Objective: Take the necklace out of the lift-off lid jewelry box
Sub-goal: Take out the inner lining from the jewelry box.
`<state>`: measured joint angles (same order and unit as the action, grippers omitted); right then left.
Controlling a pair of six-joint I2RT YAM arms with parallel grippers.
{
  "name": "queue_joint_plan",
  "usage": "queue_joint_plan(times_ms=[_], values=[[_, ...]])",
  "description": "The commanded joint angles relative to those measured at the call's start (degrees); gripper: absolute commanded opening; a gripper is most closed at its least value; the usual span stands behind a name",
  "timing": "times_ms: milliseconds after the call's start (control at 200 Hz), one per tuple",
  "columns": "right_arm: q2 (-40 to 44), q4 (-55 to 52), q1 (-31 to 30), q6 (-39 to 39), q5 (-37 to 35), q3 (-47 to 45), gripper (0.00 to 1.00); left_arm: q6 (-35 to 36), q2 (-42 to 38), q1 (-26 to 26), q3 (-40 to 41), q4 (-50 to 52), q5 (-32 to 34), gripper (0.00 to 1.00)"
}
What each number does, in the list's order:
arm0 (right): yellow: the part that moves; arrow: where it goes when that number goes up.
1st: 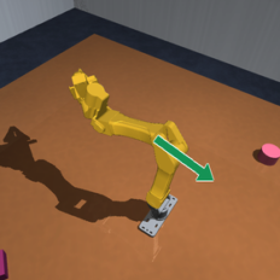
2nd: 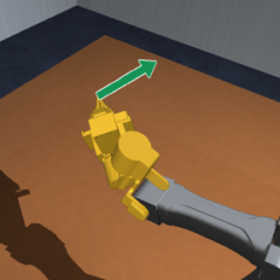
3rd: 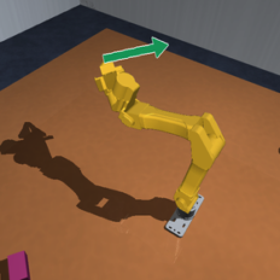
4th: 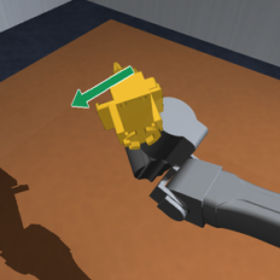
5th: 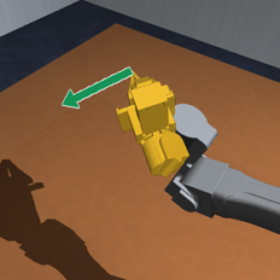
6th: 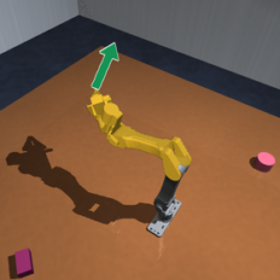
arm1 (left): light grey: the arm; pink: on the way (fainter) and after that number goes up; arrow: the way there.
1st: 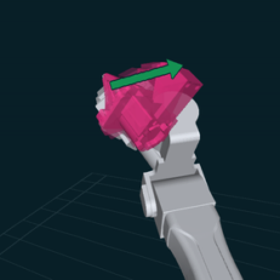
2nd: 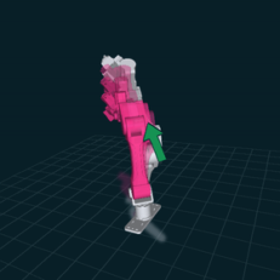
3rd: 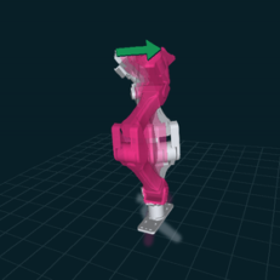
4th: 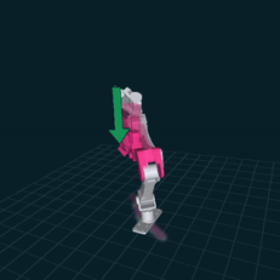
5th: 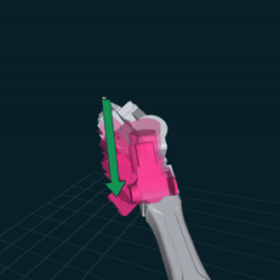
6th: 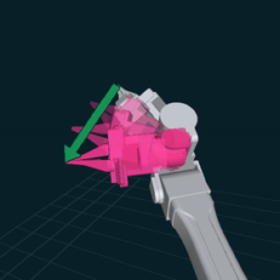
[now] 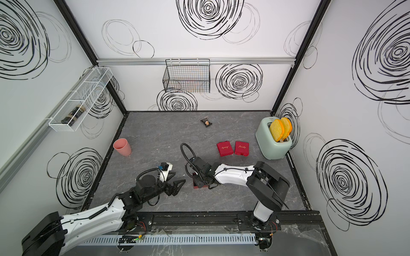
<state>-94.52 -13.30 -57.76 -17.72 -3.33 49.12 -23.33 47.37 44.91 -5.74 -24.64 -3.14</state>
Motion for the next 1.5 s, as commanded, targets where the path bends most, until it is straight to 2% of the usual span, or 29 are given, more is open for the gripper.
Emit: queue_joint_plan(times_ms=[0, 180, 365, 820, 1041, 1111, 1496], values=[[-1.7, 0.1, -0.5, 0.2, 1.0, -0.7, 0.24, -0.4, 0.3, 0.4, 0.4, -3.7, 0.8, 0.89], [-1.6, 1.5, -0.2, 0.1, 2.8, -1.5, 0.16, -0.1, 0.5, 0.8, 0.3, -3.4, 1.8, 0.89], [2.7, 3.5, 0.5, 0.0, 5.8, -3.0, 0.07, -0.1, 1.3, 1.0, 0.2, -3.5, 2.1, 0.89], [14.3, 5.7, 2.1, -0.4, 10.7, -6.0, 0.04, -0.4, 5.9, 3.5, -0.5, -6.1, 2.4, 0.88], [20.3, 6.6, 2.3, -0.6, 7.1, -8.0, 0.03, -0.9, 4.6, 4.3, -2.1, -5.2, -1.0, 0.86], [21.8, 6.7, 2.2, -0.6, 5.6, -8.5, 0.03, -3.4, 3.9, 4.2, -3.0, -4.8, -2.5, 0.85], [27.1, 8.4, -1.6, 0.0, 1.2, -9.3, 0.03, -7.5, 5.4, 4.3, -6.7, -5.7, -7.6, 0.82]])
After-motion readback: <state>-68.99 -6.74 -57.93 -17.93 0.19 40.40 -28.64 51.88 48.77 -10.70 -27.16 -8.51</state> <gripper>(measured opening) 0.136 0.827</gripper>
